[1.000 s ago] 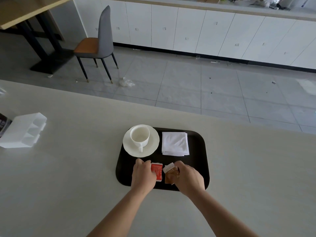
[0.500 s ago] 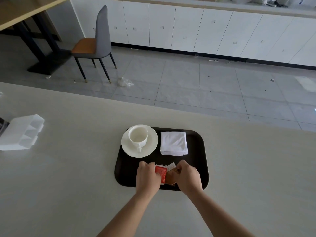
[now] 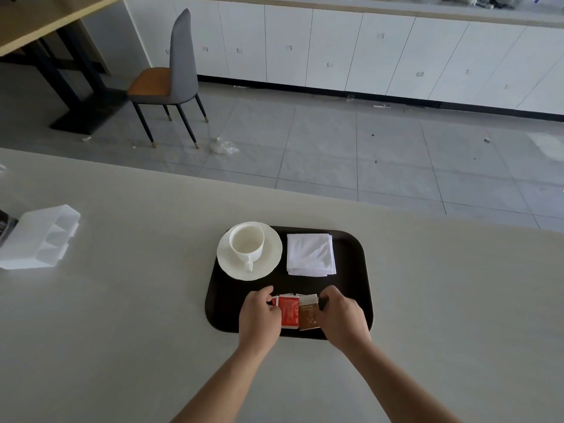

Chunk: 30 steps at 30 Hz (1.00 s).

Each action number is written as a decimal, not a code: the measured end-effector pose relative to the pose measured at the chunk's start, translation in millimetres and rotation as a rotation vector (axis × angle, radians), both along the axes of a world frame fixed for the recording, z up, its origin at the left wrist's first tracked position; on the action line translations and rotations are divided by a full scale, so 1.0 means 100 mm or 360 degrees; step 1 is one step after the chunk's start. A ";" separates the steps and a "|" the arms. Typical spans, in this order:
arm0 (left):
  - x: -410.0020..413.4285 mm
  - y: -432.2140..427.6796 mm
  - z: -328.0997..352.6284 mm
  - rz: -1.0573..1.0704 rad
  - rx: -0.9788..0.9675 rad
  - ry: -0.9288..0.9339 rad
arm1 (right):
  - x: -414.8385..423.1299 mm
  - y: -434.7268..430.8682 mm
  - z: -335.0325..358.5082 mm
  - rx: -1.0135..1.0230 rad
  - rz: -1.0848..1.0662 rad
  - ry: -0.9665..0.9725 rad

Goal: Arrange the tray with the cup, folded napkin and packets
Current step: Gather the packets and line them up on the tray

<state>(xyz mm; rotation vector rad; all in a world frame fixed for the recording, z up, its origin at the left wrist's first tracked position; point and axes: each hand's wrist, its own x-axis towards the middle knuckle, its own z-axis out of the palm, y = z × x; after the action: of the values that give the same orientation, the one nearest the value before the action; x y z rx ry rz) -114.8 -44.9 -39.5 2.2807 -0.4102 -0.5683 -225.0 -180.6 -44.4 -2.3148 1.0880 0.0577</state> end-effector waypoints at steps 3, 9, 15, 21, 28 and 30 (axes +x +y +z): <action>-0.02 0.01 0.00 -0.0049 -0.0018 -0.0025 | 0.02 0.00 0.00 -0.0012 0.0005 0.0024; -0.08 0.01 -0.02 -0.0257 0.0002 -0.0087 | -0.03 -0.03 0.01 -0.0089 0.0083 0.0114; -0.06 0.09 -0.07 -0.0644 0.0105 -0.0334 | -0.07 -0.12 0.03 -0.0062 0.0160 0.0106; 0.03 0.01 -0.03 -0.0850 0.0256 -0.0455 | -0.09 -0.10 -0.02 -0.0176 0.0388 0.0232; 0.06 0.07 -0.09 -0.0607 0.0296 -0.0405 | -0.08 -0.10 -0.07 -0.0102 0.0274 0.0145; 0.06 0.05 -0.09 -0.0596 0.0291 -0.0387 | -0.08 -0.09 -0.08 -0.0105 0.0259 0.0154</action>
<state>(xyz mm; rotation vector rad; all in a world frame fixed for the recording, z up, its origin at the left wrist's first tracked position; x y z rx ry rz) -109.2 -39.4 -48.3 2.4733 -0.9533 -0.5287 -233.4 -189.2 -52.1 -2.4787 0.9584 0.2012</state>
